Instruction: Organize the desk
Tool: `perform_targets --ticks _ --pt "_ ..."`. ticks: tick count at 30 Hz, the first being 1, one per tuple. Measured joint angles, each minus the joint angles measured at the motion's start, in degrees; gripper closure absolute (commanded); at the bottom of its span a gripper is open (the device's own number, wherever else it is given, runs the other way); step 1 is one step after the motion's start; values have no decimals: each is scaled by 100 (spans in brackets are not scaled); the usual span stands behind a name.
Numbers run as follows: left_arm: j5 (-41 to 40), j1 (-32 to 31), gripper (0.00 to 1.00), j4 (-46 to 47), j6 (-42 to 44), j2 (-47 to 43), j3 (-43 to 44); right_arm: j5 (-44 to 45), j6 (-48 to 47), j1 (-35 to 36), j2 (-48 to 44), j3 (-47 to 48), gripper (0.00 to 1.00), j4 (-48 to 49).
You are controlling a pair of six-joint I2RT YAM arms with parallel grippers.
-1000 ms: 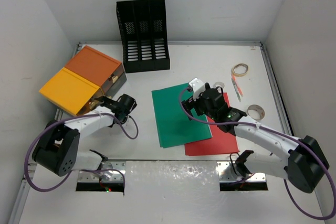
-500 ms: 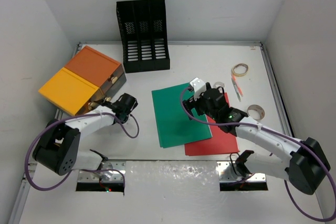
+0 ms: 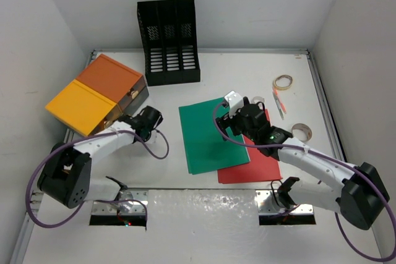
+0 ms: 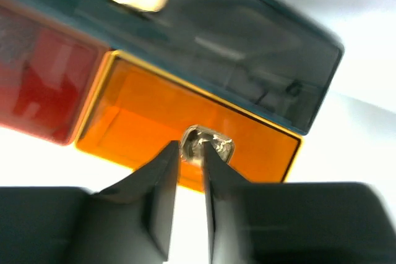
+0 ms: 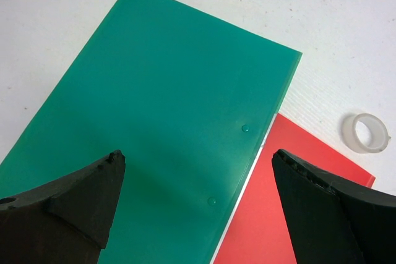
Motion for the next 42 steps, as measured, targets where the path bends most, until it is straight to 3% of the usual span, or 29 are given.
perform_targets --ticks 2,7,11,13,18,23,27,33,38,42 --pt "354 -35 65 -372 -474 28 496 0 22 0 31 2 1 -4" --pt "1611 -42 47 -765 -1996 63 2564 -125 201 -9 151 55 1 15" --pt "2282 219 44 -568 -2916 -308 3141 -310 588 -31 289 227 1 155" --pt "2612 802 44 -592 -3276 -393 3276 -404 970 -37 501 387 2 428" --pt "3945 3394 43 -468 -4006 -184 3960 -1019 2474 11 1722 960 8 1534" --pt "5508 5292 42 -476 -4216 -334 3875 -1344 3816 599 3504 2164 9 2330" --pt "6129 6363 41 -535 -4144 -442 3458 -1425 4736 1252 4719 3338 9 2868" --pt "6712 7086 41 -614 -3893 -428 3182 -1248 5921 1917 6043 4642 10 3195" --pt "6826 7228 41 -479 -3753 -428 2911 -846 6620 2168 6671 5285 13 3169" --pt "6806 7228 41 -122 -3733 -428 2677 -540 7171 2302 7322 6161 25 3180"
